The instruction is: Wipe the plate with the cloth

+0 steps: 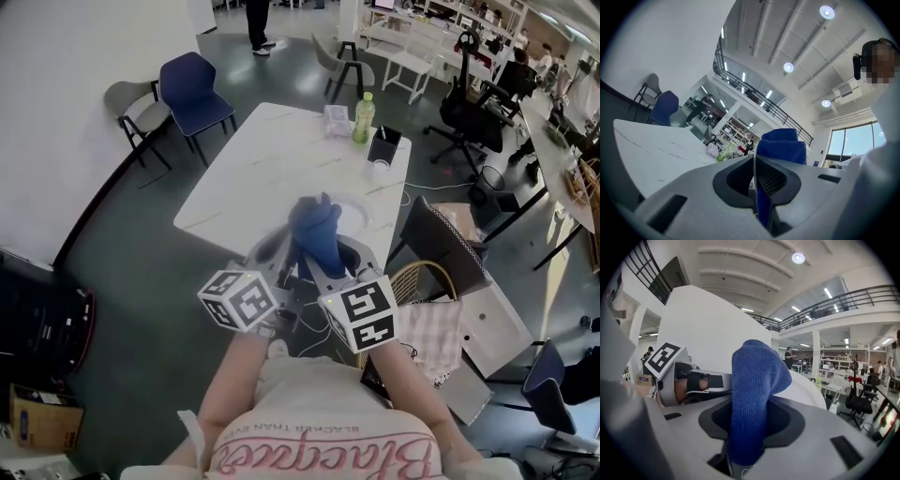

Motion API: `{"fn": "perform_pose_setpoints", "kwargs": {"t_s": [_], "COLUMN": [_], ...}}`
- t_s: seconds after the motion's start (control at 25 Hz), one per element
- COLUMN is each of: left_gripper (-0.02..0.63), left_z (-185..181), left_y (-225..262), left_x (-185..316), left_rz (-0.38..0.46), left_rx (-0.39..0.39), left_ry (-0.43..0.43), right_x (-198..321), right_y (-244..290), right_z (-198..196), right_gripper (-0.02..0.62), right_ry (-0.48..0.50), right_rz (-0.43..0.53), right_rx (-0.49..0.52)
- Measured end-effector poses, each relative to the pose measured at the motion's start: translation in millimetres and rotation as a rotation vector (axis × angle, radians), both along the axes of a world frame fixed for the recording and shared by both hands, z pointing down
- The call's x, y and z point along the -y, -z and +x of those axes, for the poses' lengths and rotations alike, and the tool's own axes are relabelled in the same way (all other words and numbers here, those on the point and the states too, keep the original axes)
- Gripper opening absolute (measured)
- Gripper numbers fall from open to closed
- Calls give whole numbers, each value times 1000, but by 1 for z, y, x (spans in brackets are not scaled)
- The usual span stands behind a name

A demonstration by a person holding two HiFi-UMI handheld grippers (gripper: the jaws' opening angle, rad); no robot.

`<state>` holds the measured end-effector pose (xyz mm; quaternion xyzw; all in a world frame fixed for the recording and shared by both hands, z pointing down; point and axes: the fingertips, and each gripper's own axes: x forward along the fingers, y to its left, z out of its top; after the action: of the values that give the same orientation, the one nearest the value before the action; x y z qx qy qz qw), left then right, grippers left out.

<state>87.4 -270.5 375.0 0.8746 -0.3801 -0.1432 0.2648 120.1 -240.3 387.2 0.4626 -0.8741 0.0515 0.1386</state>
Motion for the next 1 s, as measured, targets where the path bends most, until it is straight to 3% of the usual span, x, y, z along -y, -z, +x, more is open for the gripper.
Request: {"fn": "perform_pose_setpoints", "kwargs": {"t_s": [0.44, 1.0], "left_gripper": [15, 15], "left_z": [-5, -1], "left_y": [1, 0], "left_x": [3, 1], "left_rz": [7, 12], "left_rx": [-33, -39], "left_ry": [-9, -36], "right_x": [5, 19], "right_y": [-11, -27], "right_z": [20, 101], "right_gripper": [140, 141], "right_ry": [-37, -249], "right_rz": [-7, -48], "right_rx": [-31, -58]}}
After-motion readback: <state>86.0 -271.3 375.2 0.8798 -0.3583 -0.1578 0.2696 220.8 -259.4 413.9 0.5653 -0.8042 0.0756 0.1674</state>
